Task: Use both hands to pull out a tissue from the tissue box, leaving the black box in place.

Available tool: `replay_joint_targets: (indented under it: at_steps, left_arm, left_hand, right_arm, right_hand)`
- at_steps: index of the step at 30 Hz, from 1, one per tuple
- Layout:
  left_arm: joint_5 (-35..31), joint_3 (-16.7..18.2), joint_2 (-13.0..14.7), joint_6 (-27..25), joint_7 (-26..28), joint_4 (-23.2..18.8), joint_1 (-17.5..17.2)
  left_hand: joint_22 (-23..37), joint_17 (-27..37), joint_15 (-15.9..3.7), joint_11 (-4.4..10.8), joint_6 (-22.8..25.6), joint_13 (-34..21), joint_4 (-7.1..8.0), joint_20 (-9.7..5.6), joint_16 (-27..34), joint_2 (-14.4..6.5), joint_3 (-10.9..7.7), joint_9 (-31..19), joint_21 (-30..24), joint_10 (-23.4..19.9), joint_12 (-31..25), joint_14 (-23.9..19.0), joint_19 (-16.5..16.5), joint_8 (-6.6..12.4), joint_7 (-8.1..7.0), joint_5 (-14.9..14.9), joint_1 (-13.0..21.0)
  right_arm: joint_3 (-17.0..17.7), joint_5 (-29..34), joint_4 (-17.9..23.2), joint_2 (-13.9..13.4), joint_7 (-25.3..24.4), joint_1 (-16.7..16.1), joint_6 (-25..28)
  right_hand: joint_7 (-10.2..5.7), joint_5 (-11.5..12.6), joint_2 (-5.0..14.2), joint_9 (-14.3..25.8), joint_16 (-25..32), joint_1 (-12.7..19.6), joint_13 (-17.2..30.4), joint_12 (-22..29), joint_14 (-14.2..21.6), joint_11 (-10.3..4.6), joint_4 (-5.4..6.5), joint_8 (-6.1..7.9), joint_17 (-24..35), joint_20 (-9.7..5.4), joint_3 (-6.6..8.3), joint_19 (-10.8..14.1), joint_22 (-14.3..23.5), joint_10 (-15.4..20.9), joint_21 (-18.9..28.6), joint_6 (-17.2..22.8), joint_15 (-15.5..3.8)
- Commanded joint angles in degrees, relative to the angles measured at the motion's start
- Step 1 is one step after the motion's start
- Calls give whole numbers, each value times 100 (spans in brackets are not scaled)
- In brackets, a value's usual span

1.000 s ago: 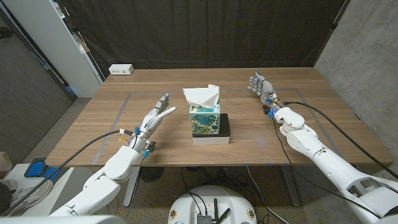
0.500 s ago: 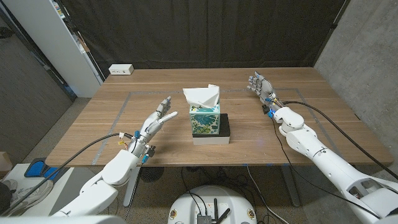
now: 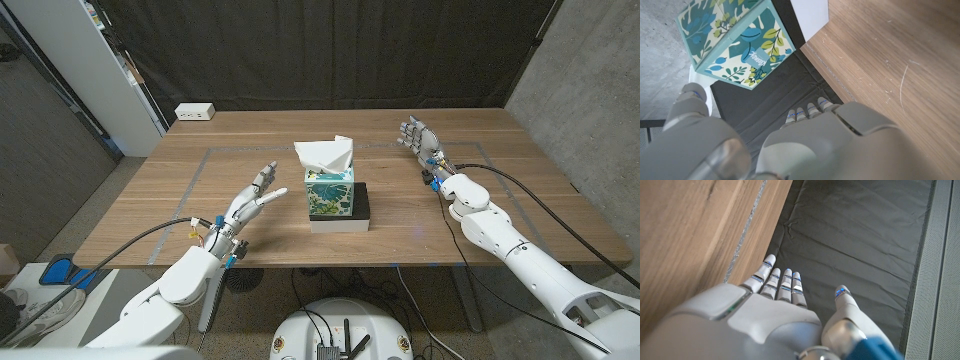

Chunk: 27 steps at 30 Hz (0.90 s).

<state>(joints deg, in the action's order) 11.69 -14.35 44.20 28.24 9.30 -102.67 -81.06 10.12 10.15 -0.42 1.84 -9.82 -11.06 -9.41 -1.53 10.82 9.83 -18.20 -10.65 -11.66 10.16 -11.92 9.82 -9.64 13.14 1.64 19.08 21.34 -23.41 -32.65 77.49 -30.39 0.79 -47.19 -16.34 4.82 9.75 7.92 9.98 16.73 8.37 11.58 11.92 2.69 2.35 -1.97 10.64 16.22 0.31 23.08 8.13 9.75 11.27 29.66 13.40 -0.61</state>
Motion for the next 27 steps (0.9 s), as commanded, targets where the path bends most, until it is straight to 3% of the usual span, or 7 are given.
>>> replay_joint_targets:
  at_steps: [1, 7, 10, 17, 23, 27]
  left_arm:
    - [-130, 98, 232, -360, -54, -217, -37]
    - [-220, 114, 522, -742, -253, -426, 79]
    - [-307, 121, 668, -962, -313, -554, 136]
    - [-458, 107, 1176, -1587, -700, -932, 349]
    - [-421, 23, 1395, -1798, -973, -1007, 551]
    - [-389, -72, 1449, -1788, -1128, -936, 739]
  left_hand:
    - [18, 0, -55, 47, -1681, -8, 3, 39, 64, 12, 72, -20, -37, 1221, -63, 889, -41, 62, -46, 44, 124]
    - [12, -2, -93, 96, -1507, -4, 0, 40, 90, 19, 146, -16, -68, 1046, -107, 711, 106, 111, -59, 72, 213]
    - [-1, -6, -165, 141, -1237, 1, -25, 20, 122, 56, 290, -12, -125, 781, -159, 404, 415, 182, -79, 159, 400]
    - [-10, -13, -201, 167, -954, 6, -51, 27, 99, 56, 458, -7, -125, 459, -213, 165, 664, 240, -78, 301, 708]
    - [-10, -14, -203, 173, -753, 5, -49, 44, 80, 47, 521, -8, -108, 372, -218, 98, 721, 294, -125, 344, 843]
    - [-8, -15, -271, 212, -637, 4, -46, -54, 78, 58, 597, -14, -86, 262, -228, -2, 756, 319, -209, 380, 958]
  right_arm:
    - [-5, 25, 11, 35, -4, -16, -95]
    - [28, 9, 49, 46, -63, -93, -145]
    - [50, -3, 72, 46, -93, -151, -182]
    - [108, 4, 208, 17, -184, -340, -301]
    - [143, 25, 318, -5, -273, -443, -332]
    - [152, 81, 390, -40, -303, -486, -372]
  right_hand:
    - [-15, 39, 56, 34, -1, -24, 19, 8, 53, -2, -25, 33, 8, -13, 16, 45, 5, 38, -19, 52, -2]
    - [-13, 38, 54, 34, -3, -25, 19, 8, 57, -1, -29, 31, 4, -10, 16, 47, 6, 42, -34, 50, -1]
    - [-14, 38, 51, 34, -4, -26, 19, 7, 59, -5, -31, 32, 2, -10, 15, 53, 6, 40, -40, 51, -1]
    - [-5, 37, 46, 34, -7, -28, 19, 8, 62, -4, -34, 31, -2, -9, 13, 67, 6, 44, -54, 52, -2]
    - [-2, 37, 43, 34, -9, -29, 18, 8, 69, 8, -39, 33, -6, -5, 13, 72, 6, 49, -70, 57, 2]
    - [0, 36, 39, 34, -10, -25, 18, 11, 74, 9, -46, 33, -11, 4, 14, 67, 7, 58, -83, 58, 13]
